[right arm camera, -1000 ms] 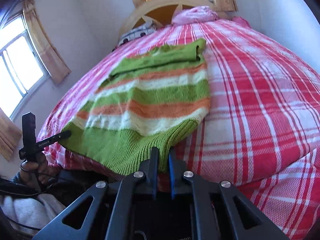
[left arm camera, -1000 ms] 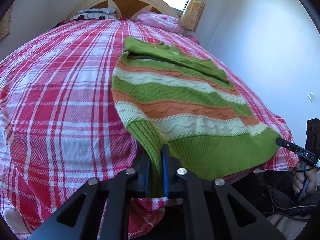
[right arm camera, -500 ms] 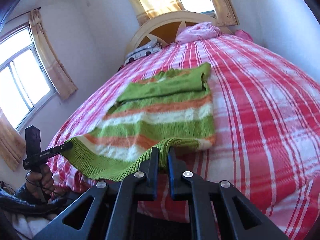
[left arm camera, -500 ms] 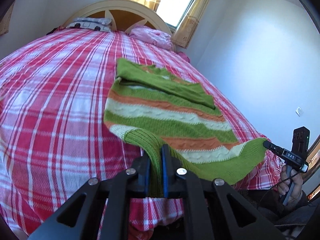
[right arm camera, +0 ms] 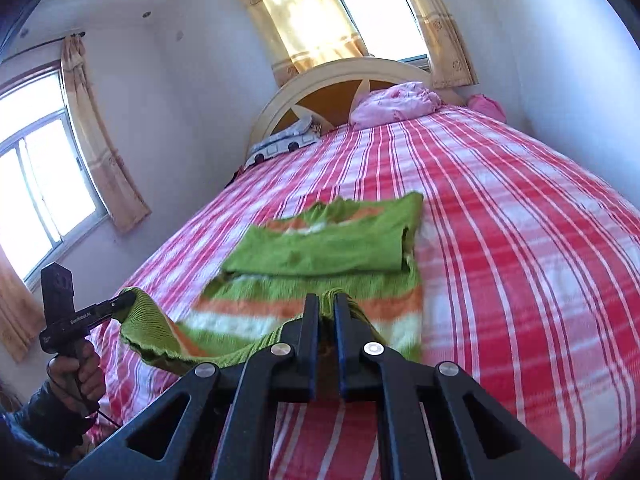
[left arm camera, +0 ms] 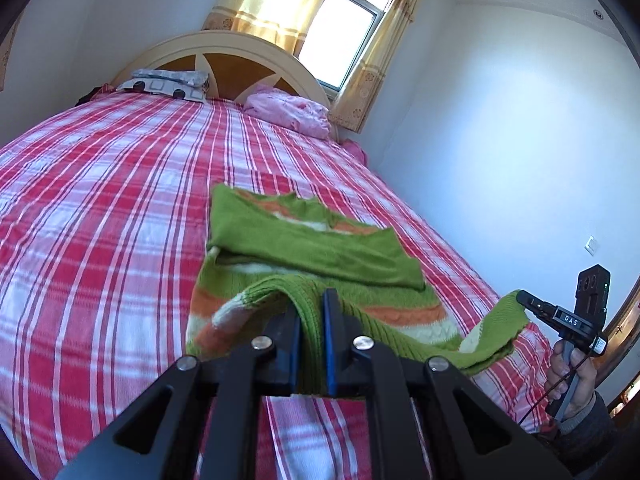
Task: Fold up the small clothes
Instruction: 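Lift the hem with both grippers and fold it over toward the collar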
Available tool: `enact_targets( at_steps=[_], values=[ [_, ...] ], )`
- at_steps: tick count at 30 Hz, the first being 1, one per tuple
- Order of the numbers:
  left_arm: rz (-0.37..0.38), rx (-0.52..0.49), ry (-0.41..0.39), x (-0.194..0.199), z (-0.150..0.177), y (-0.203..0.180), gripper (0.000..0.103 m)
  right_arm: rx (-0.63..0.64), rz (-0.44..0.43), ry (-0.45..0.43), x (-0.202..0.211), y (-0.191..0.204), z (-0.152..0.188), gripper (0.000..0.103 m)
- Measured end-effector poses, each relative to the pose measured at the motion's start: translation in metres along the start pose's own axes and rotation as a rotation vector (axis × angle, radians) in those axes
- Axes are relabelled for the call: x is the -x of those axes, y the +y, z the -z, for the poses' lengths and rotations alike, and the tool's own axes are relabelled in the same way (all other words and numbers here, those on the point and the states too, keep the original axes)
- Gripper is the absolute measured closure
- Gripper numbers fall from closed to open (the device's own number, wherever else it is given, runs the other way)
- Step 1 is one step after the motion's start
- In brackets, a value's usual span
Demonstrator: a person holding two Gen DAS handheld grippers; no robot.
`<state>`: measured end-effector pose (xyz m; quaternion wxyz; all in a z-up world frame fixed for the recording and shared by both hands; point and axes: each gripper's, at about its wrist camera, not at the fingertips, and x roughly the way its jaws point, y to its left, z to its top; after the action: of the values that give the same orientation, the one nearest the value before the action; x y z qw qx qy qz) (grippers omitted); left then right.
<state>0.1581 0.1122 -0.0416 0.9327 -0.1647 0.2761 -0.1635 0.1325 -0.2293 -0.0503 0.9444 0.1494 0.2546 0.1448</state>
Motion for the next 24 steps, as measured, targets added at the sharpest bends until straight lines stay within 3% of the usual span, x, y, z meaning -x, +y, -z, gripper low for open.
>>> enact_targets(
  at_steps=[7, 24],
  values=[
    [-0.01, 0.039, -0.009, -0.035, -0.03, 0.015, 0.093, -0.005, 0.024, -0.017, -0.027, -0.013, -0.038, 0.098],
    [-0.082, 0.016, -0.028, -0.124, -0.121, 0.034, 0.093, 0.014, 0.079, -0.019, -0.127, -0.044, -0.138, 0.098]
  ],
)
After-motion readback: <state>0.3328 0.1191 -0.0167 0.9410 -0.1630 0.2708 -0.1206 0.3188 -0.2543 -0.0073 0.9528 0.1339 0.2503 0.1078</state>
